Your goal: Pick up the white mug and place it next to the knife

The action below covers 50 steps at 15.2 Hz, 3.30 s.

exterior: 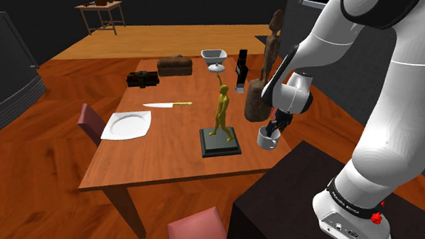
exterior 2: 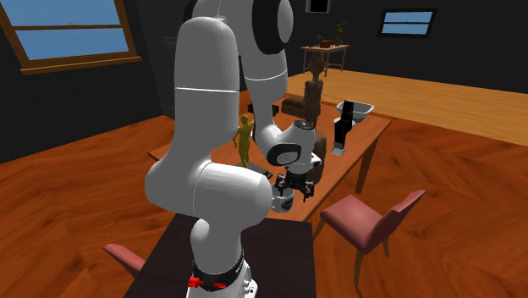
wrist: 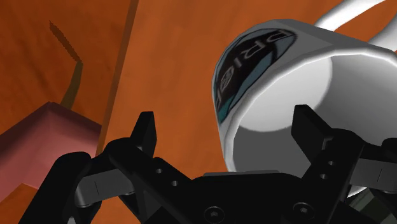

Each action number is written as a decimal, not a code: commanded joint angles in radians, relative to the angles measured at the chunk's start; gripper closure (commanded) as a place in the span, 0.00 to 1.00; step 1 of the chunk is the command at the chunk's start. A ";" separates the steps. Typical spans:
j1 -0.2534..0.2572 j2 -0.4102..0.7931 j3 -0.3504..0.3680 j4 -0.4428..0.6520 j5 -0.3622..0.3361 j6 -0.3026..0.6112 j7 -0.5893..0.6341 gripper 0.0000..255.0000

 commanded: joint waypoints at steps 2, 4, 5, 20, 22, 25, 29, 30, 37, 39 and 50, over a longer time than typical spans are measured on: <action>0.000 0.000 0.000 0.000 0.000 0.000 0.000 1.00; 0.000 0.000 0.000 0.000 0.000 0.000 0.000 1.00; 0.000 0.000 0.000 0.000 0.000 0.000 0.000 1.00; 0.126 -0.176 -0.193 -0.059 -0.337 -0.095 0.267 1.00; 0.135 -0.216 -0.219 -0.067 -0.418 -0.119 0.329 1.00; 0.131 -0.276 -0.238 -0.074 -0.528 -0.160 0.412 1.00; 0.108 -0.352 -0.238 -0.075 -0.640 -0.223 0.496 1.00; 0.101 -0.370 -0.235 -0.075 -0.661 -0.239 0.512 1.00; 0.059 -0.484 -0.208 -0.059 -0.762 -0.360 0.592 1.00; 0.050 -0.513 -0.200 -0.052 -0.780 -0.395 0.606 1.00; 0.201 -0.328 -0.059 0.139 -0.665 -0.401 0.797 1.00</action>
